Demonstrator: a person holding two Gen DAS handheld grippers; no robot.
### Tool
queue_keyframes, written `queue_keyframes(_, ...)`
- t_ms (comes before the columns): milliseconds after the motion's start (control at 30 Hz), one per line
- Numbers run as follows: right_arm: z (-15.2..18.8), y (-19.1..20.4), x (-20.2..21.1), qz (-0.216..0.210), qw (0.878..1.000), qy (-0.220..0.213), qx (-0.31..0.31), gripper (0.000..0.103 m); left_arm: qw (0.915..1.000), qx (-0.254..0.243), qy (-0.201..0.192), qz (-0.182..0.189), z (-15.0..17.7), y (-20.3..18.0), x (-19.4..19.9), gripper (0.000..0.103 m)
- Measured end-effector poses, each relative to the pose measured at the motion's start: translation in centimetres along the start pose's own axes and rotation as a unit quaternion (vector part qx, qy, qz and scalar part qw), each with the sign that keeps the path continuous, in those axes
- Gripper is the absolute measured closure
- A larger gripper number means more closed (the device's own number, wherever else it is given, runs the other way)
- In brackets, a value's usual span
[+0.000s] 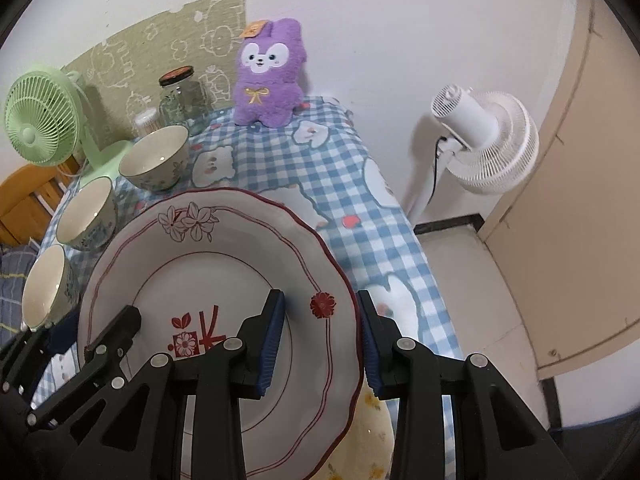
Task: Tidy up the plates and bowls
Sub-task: 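Lower the white plate onto the deep beaded-rim plate with both grippers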
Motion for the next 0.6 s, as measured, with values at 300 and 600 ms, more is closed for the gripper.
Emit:
queue_keyframes(300, 4.0, -1.3, -0.1, 0.012, 1.0, 0.004, -0.007, 0.066, 0.9998, -0.014, -0.002, 0.01, 3.1, -1.2, -0.1, 0.065)
queue_keyframes(600, 6.9, -2.0, 0.1, 0.025, 0.999, -0.005, -0.023, 0.066, 0.9991, -0.035, -0.005, 0.022, 5.7, -1.9, -0.1, 0.065)
Point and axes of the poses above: each gripper's, at about its wrist camera, not at the fingertips, and x roughly against the way its jaws point, y to its left, z to its underside, the point moved 9 cm from there along -x, roughly the way its jaws point, and after that the axes turned 5 degrees about x, right-handed, at the moved point
